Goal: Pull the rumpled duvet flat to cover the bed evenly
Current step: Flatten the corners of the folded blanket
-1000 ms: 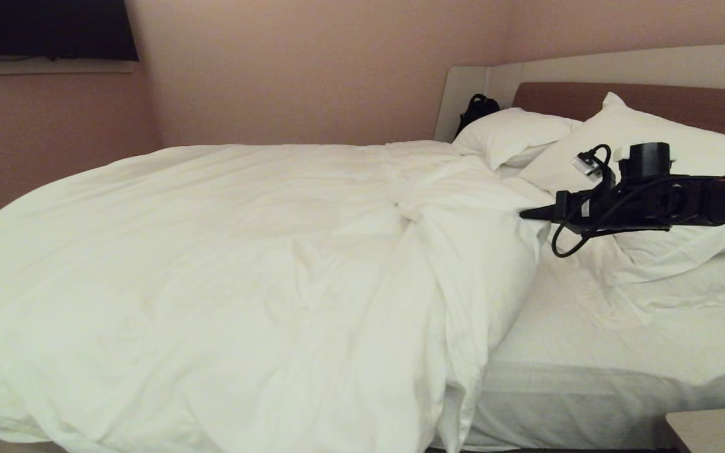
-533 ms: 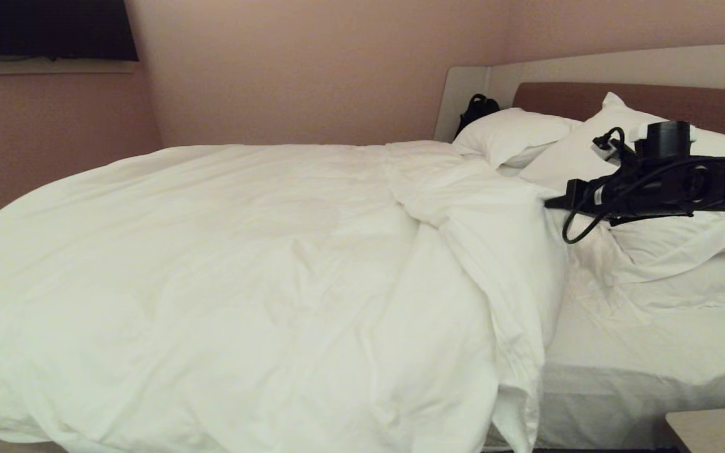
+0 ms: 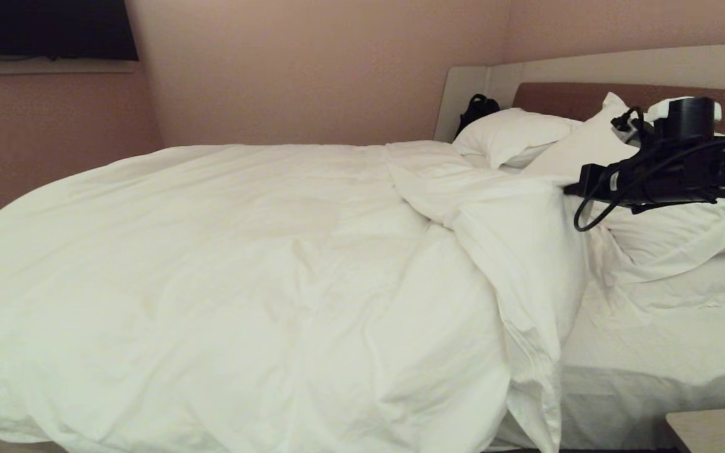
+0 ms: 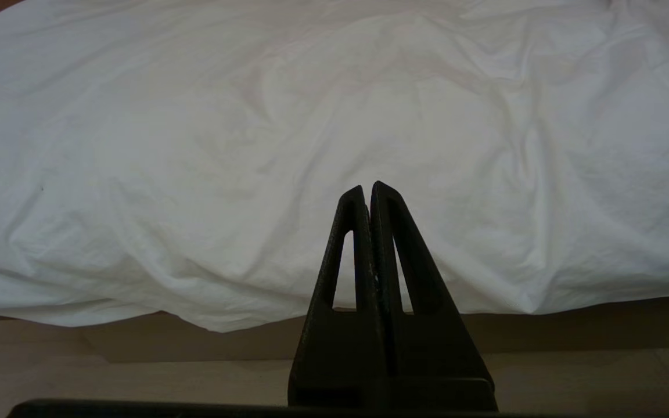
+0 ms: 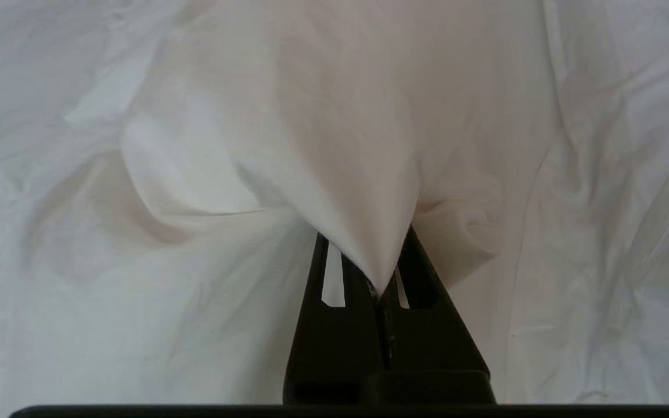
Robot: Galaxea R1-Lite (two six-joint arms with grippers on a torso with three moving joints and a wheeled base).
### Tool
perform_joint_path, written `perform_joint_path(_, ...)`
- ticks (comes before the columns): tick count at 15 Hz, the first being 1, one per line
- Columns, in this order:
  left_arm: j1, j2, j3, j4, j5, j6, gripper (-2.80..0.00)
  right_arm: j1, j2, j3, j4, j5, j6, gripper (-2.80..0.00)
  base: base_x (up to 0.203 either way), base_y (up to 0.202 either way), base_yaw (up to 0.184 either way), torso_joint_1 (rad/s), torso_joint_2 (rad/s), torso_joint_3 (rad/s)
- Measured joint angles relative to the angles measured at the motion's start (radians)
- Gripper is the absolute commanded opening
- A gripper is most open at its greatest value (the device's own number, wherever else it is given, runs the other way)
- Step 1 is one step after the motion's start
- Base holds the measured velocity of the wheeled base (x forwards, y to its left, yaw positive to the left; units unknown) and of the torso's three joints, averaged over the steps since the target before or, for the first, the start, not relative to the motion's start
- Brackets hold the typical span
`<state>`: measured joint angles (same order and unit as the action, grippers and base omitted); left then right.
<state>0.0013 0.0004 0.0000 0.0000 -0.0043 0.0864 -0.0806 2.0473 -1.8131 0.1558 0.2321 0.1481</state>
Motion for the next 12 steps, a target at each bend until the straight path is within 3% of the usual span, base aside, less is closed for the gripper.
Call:
perform_joint_path(7, 0.000, 0.000, 0.000, 0.000, 0.000, 0.000, -2.80, 0.069, -0.032, 0.025, -0.003, -0.006, 0.025, -2.80, 0.000, 0.000, 0.000, 0.000, 0.00, 0.000)
perform_joint_path(12, 0.000, 0.000, 0.000, 0.000, 0.000, 0.000, -2.80, 0.136, 0.052, 0.041, -0.013, -0.040, -0.014, -2.80, 0.000, 0.000, 0.000, 0.000, 0.00, 0.000)
